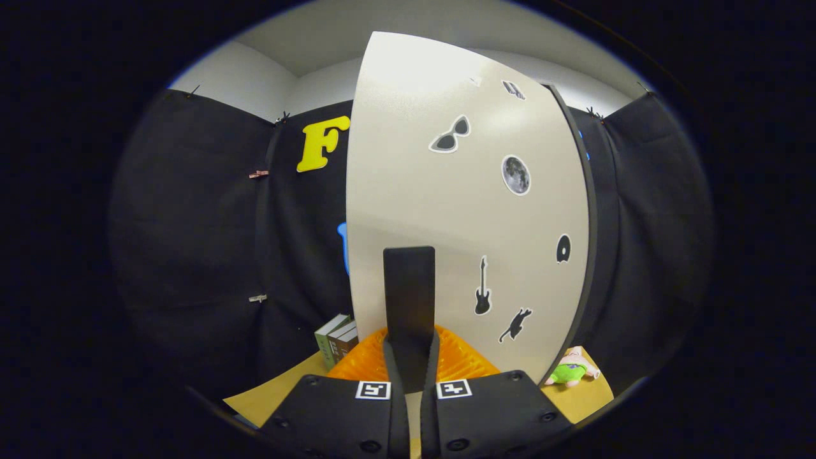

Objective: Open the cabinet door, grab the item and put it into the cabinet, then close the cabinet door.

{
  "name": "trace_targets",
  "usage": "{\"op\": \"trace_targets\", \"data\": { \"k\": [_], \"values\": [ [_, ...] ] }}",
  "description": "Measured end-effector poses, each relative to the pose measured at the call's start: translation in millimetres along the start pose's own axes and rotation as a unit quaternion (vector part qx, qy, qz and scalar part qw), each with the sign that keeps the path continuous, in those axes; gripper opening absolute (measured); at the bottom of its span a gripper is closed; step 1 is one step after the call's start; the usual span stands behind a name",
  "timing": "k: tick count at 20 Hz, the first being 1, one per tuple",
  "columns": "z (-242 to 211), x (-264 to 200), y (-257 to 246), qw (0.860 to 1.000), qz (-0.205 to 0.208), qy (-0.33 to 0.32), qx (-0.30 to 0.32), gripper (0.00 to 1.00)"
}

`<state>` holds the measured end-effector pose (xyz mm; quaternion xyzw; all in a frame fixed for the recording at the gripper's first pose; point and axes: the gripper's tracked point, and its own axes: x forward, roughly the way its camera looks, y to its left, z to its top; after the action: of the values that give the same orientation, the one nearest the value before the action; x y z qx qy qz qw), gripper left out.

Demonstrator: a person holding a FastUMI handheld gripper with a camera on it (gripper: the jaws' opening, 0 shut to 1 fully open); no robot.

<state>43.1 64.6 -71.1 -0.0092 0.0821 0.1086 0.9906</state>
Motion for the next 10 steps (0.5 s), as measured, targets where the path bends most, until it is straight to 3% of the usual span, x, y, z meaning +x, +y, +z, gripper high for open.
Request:
{"op": "trace_targets", "data": {
  "k": [5, 10],
  "values": [
    [1, -23, -26, 0.999, -0.047, 0.001, -0.010, 0.11],
    [3, -35, -45, 0.998, -0.048, 0.006, -0.029, 0.10]
  ]
}}
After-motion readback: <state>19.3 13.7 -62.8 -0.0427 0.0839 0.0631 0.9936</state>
